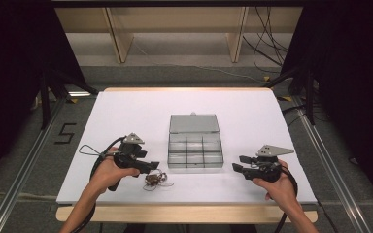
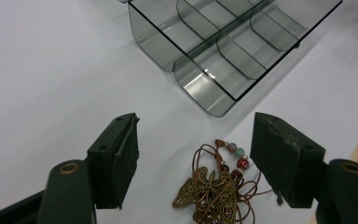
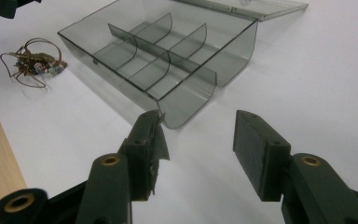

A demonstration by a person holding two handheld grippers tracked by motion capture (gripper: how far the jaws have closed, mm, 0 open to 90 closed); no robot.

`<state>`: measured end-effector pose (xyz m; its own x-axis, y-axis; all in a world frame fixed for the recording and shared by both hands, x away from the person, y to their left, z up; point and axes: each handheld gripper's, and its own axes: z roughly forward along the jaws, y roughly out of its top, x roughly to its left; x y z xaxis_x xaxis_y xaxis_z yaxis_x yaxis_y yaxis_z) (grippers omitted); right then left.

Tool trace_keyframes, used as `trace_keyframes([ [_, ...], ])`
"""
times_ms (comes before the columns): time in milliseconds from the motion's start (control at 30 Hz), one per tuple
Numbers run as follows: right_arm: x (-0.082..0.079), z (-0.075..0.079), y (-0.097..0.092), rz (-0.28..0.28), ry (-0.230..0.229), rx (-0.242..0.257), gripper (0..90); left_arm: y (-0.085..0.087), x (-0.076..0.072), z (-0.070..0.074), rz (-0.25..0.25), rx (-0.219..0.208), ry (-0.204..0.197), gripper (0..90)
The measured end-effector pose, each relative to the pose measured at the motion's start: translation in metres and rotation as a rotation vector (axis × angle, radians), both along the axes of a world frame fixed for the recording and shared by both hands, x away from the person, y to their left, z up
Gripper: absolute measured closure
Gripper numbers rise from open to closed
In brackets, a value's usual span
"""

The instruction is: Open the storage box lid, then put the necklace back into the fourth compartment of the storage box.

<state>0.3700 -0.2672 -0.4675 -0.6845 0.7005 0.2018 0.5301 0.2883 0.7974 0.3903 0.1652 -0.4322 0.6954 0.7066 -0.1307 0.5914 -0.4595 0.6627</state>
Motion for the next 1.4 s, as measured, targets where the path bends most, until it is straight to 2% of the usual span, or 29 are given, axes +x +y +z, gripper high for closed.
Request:
trace_keyframes([
  [33,0.0,-0.003,0.0,0.01,-0.014,0.014,52.2,0.0,-0.001,0.0,-0.003,0.007,0.006,31.6],
  [100,0.0,-0.003,-0.002,0.01,-0.012,-0.01,52.0,0.0,-0.004,-0.002,-0.003,0.012,0.01,31.4],
  [133,0.001,-0.004,-0.004,0.017,-0.032,-0.017,52.0,0.0,-0.005,-0.002,-0.004,0.014,0.009,31.4],
  [167,0.001,-0.004,-0.004,0.02,-0.03,-0.011,51.5,0.0,-0.005,-0.003,-0.006,0.01,0.008,31.4],
  [200,-0.001,-0.004,-0.002,0.012,-0.003,0.008,50.8,0.001,-0.006,-0.002,-0.004,0.017,0.009,31.3],
  [267,0.001,-0.005,-0.004,0.02,-0.013,-0.017,49.7,0.001,-0.007,-0.002,-0.011,0.038,0.006,31.2],
  [300,0.002,-0.005,-0.004,0.02,-0.011,-0.016,49.7,0.001,-0.009,-0.003,-0.002,0.031,0.004,31.2],
  [333,0.0,-0.006,-0.002,0.009,0.009,-0.012,49.7,0.001,-0.01,-0.003,-0.014,0.045,0.013,31.2],
  [433,0.002,-0.006,-0.003,0.021,-0.03,-0.021,49.5,-0.001,-0.013,-0.005,-0.033,0.06,0.02,31.1],
  [467,0.0,-0.006,-0.002,0.009,0.005,-0.004,49.4,-0.002,-0.014,-0.005,-0.034,0.064,0.024,31.0],
  [533,0.0,-0.006,-0.001,0.011,0.007,-0.004,49.4,-0.005,-0.016,-0.006,-0.042,0.069,0.015,30.9],
  [633,0.002,-0.006,-0.002,0.022,-0.025,-0.022,49.2,-0.008,-0.019,-0.003,-0.064,0.086,0.004,30.4],
  [667,0.0,-0.006,-0.001,0.012,0.007,-0.008,49.2,-0.009,-0.02,-0.002,-0.065,0.095,0.015,29.7],
  [700,0.0,-0.006,-0.001,0.013,0.007,-0.009,49.2,-0.009,-0.02,-0.001,-0.089,0.104,0.001,29.3],
  [800,0.0,-0.006,-0.001,0.014,0.01,-0.003,49.1,-0.012,-0.023,-0.001,-0.083,0.106,0.007,28.4],
  [833,0.002,-0.007,-0.003,0.024,-0.007,-0.01,49.0,-0.012,-0.022,-0.002,-0.099,0.119,-0.005,28.3],
  [967,0.0,-0.005,-0.002,0.017,-0.002,-0.011,48.8,-0.014,-0.023,-0.003,-0.106,0.137,0.012,28.3],
  [1000,0.001,-0.005,-0.003,0.023,-0.024,-0.02,48.8,-0.014,-0.023,-0.003,-0.105,0.14,0.014,28.3],
  [1033,0.001,-0.005,-0.003,0.023,-0.024,-0.017,48.8,-0.014,-0.024,-0.004,-0.106,0.141,0.013,28.4],
  [1067,-0.001,-0.005,-0.001,0.006,0.006,0.0,48.7,-0.014,-0.024,-0.004,-0.105,0.151,0.007,28.8],
  [1100,-0.003,-0.004,-0.002,0.005,0.011,0.001,48.7,-0.013,-0.025,-0.004,-0.108,0.146,0.008,29.2],
  [1133,-0.003,-0.004,-0.003,0.013,-0.006,-0.012,48.7,-0.012,-0.026,-0.004,-0.109,0.148,-0.005,29.2],
  [1167,-0.007,-0.003,-0.002,0.003,0.017,-0.001,48.7,-0.011,-0.027,-0.004,-0.105,0.153,-0.001,29.2],
  [1200,-0.008,-0.005,-0.003,0.012,-0.006,0.0,48.7,-0.009,-0.028,-0.005,-0.103,0.154,-0.003,29.3],
  [1233,-0.012,-0.004,-0.003,0.009,0.005,0.007,48.7,-0.008,-0.028,-0.006,-0.1,0.152,-0.007,30.1],
  [1267,-0.012,-0.004,-0.005,0.023,-0.013,0.0,48.7,-0.007,-0.028,-0.006,-0.099,0.155,-0.001,31.1],
  [1333,-0.015,-0.005,-0.005,0.023,-0.018,-0.004,48.7,-0.007,-0.028,-0.007,-0.098,0.165,-0.014,32.0],
  [1367,-0.017,-0.005,-0.004,0.018,0.001,-0.006,48.7,-0.007,-0.027,-0.007,-0.101,0.169,-0.019,32.5],
  [1400,-0.016,-0.006,-0.004,0.027,-0.012,-0.01,48.7,-0.008,-0.028,-0.007,-0.106,0.171,-0.003,32.6],
])
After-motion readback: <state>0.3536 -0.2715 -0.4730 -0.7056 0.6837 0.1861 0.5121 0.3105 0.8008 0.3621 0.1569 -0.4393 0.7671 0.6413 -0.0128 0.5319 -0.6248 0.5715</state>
